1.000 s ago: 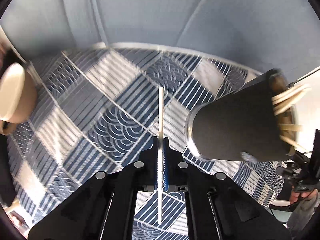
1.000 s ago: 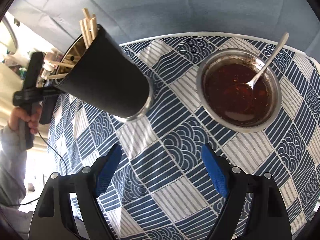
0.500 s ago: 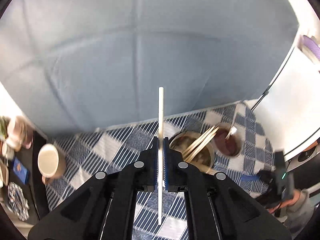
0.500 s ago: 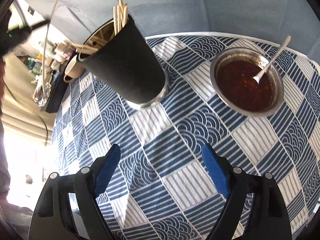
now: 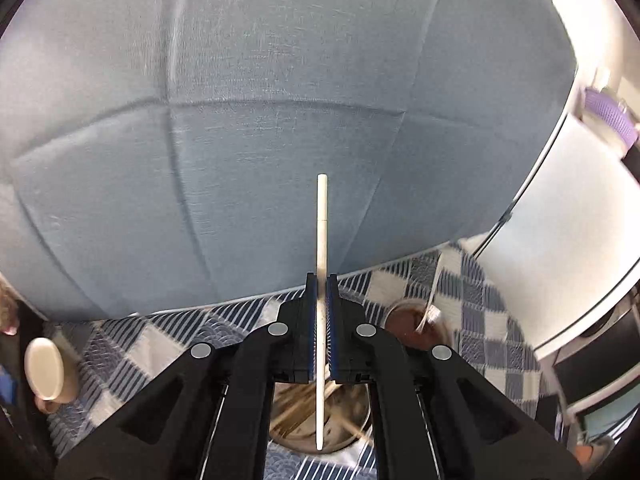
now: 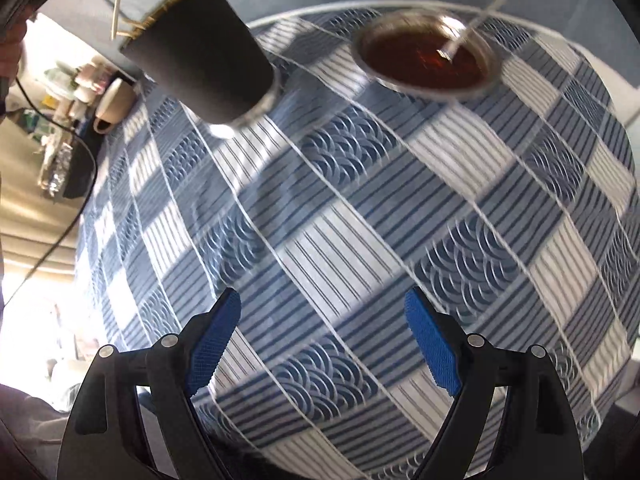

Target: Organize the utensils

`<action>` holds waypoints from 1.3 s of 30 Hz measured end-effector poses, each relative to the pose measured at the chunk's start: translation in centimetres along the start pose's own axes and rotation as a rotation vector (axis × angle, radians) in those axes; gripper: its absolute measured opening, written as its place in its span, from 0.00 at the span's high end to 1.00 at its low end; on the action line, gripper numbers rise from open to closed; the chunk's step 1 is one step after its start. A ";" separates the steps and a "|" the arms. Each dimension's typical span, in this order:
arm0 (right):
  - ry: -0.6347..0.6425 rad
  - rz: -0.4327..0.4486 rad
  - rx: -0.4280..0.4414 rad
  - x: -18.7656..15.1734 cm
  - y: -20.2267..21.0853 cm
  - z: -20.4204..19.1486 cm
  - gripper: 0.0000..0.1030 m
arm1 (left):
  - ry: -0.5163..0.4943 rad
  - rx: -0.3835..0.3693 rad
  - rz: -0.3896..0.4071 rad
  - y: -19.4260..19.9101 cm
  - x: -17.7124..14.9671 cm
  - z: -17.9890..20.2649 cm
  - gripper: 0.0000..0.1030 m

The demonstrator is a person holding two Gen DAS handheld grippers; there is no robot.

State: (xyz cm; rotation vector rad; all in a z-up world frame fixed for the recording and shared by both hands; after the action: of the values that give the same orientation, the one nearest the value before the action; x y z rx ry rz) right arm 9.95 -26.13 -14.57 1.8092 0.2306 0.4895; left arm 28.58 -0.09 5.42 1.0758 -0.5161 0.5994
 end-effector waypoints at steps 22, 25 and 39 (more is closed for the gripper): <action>0.155 0.013 -0.018 3.7 -0.4 -4.7 0.21 | 0.014 0.103 0.182 3.9 -6.1 -4.4 0.06; 0.170 0.028 -0.015 3.9 -0.2 -5.1 0.21 | -0.002 0.178 0.179 5.1 -6.5 -5.1 0.06; 0.198 0.179 -0.027 5.0 4.5 -7.1 0.13 | 0.026 0.380 0.042 10.7 -16.9 -5.1 0.06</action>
State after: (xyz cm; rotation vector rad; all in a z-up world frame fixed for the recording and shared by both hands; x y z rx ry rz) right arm 10.82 -19.29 -7.62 1.7638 0.1972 0.7960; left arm 9.51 4.98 -0.71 1.4160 -0.4114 0.7674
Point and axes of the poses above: each gripper's, at about its wrist camera, not at the fingertips, and y roughly against the way its jaws point, z to its right, x to its top, the point moved 2 cm from there along -y, roughly the way its jaws point, and after that the axes turned 13 degrees about y, right-handed, at the moved point
